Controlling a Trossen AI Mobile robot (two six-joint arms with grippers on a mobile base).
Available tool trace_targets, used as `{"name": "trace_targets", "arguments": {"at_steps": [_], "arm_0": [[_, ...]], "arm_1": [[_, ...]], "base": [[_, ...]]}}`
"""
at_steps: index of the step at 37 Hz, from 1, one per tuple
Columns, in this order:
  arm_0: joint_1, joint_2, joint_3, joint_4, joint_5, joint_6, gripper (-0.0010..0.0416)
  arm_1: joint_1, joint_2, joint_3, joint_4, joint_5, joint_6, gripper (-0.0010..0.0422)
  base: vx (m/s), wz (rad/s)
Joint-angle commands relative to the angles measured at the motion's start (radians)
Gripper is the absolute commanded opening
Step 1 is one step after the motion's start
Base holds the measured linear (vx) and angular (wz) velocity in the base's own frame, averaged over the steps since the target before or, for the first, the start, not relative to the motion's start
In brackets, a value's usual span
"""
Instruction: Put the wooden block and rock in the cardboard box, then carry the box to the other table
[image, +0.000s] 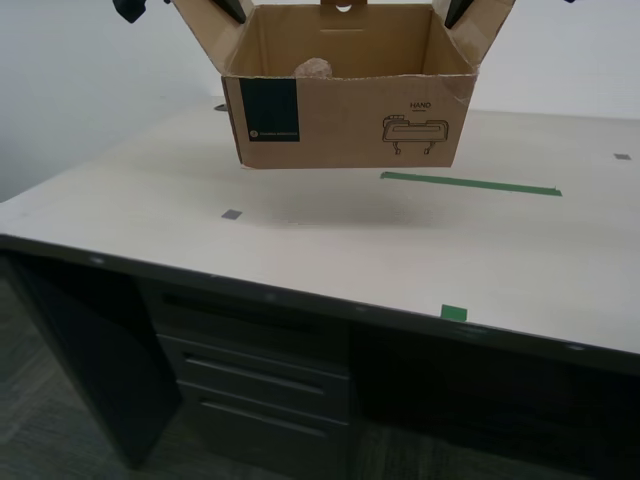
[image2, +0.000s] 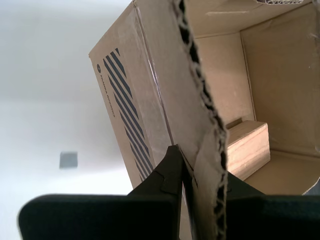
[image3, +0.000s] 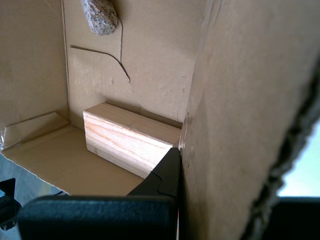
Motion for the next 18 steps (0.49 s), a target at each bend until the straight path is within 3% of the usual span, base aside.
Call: {"name": "trace_targets", "arguments": {"at_steps": [1,18], "arm_0": [[0.001,-0.001,0.002,0.009,-0.013,-0.004,-0.0001],[0.001,-0.001,0.001,0.018,-0.013,-0.014,-0.0001]], "arm_1": [[-0.002,-0.002,0.001,0.001,0.021,-0.003,-0.0001],[-0.003,-0.002,0.001,-0.041,0.021,-0.033,-0.0001]], "base": [[-0.088,0.016],[-0.075,-0.019]]}}
